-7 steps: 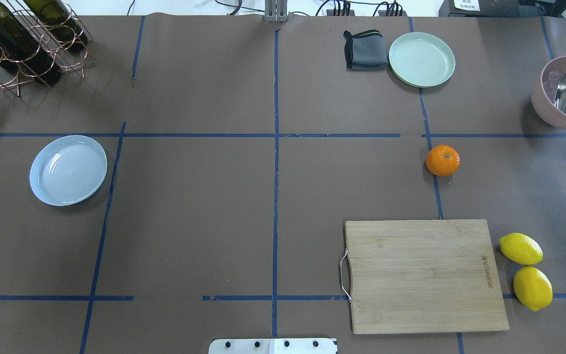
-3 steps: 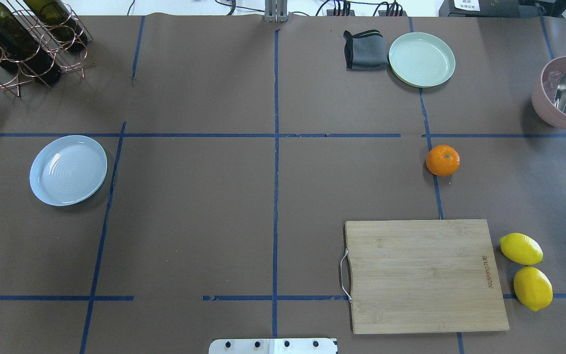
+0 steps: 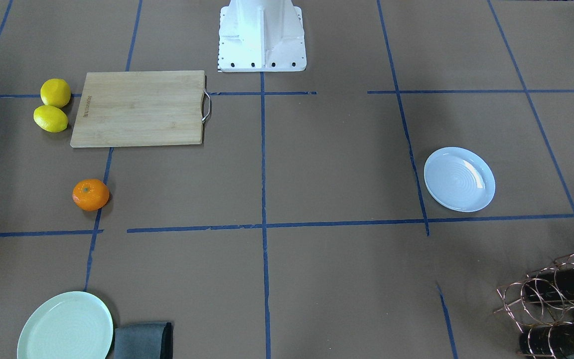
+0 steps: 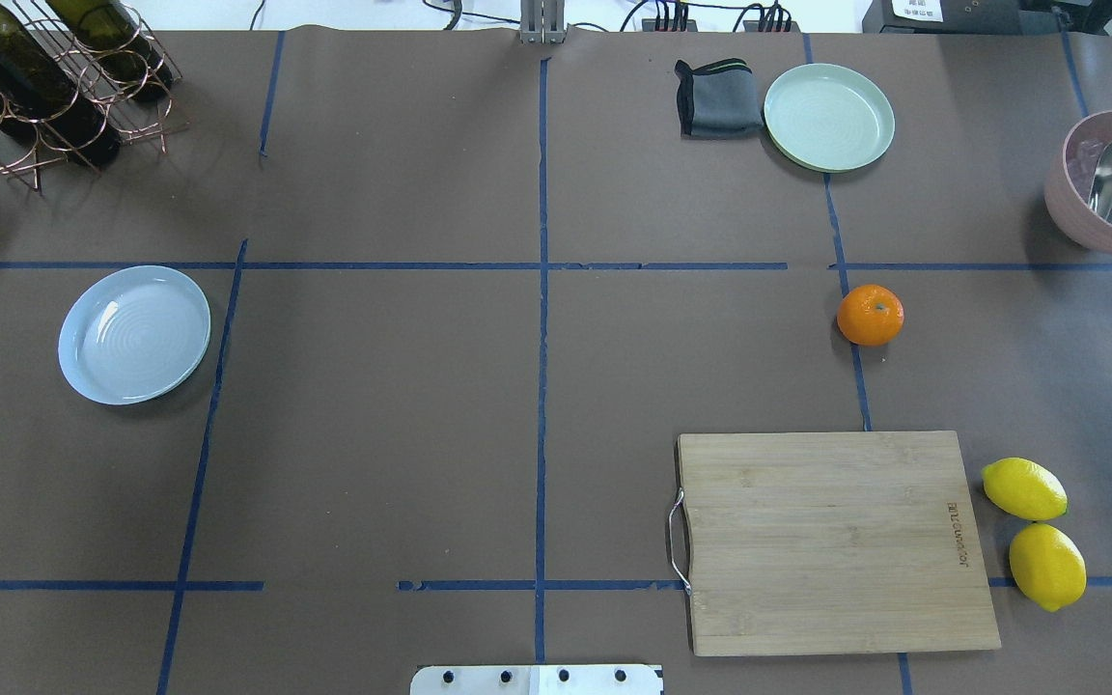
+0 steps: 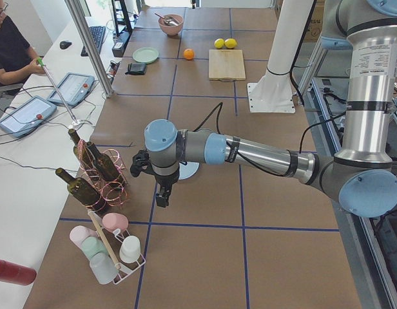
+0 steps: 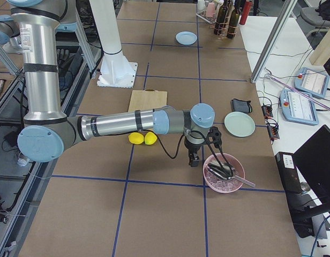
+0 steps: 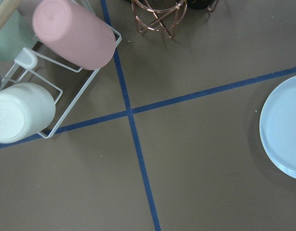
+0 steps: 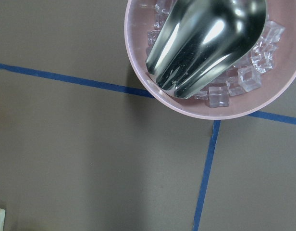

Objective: Pick orange to plate

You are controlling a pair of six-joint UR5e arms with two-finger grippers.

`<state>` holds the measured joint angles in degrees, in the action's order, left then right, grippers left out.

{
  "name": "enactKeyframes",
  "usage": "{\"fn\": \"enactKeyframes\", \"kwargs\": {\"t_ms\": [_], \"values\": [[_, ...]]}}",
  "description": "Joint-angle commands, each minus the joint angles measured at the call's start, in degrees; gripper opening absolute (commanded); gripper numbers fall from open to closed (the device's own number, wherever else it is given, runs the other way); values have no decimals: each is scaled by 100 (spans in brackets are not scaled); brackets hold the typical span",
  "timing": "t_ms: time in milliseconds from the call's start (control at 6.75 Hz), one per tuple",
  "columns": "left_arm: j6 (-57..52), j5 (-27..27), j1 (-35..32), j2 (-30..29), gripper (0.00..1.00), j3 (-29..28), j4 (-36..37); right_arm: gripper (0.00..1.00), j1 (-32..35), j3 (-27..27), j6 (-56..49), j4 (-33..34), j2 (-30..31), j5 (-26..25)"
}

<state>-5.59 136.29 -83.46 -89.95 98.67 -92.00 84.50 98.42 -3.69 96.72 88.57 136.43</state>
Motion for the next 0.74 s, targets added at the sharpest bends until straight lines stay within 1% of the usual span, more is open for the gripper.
{"fn": "enactKeyframes", "kwargs": {"t_ms": [0,148,296,593], "values": [[2633,47,967,-31,100,-1064,-2492,100,-55,-25,17,-4,2,15],[3877,-66,1659,-31,100,-1365,-3464,100,-56,10,26,-13,2,15],[4255,-137,1727,-49,98,-1368,-3613,100,-73,19,35,-13,-6,24],[4557,-163,1972,-215,98,-1394,-3605,100,-74,28,26,-4,2,59]]}}
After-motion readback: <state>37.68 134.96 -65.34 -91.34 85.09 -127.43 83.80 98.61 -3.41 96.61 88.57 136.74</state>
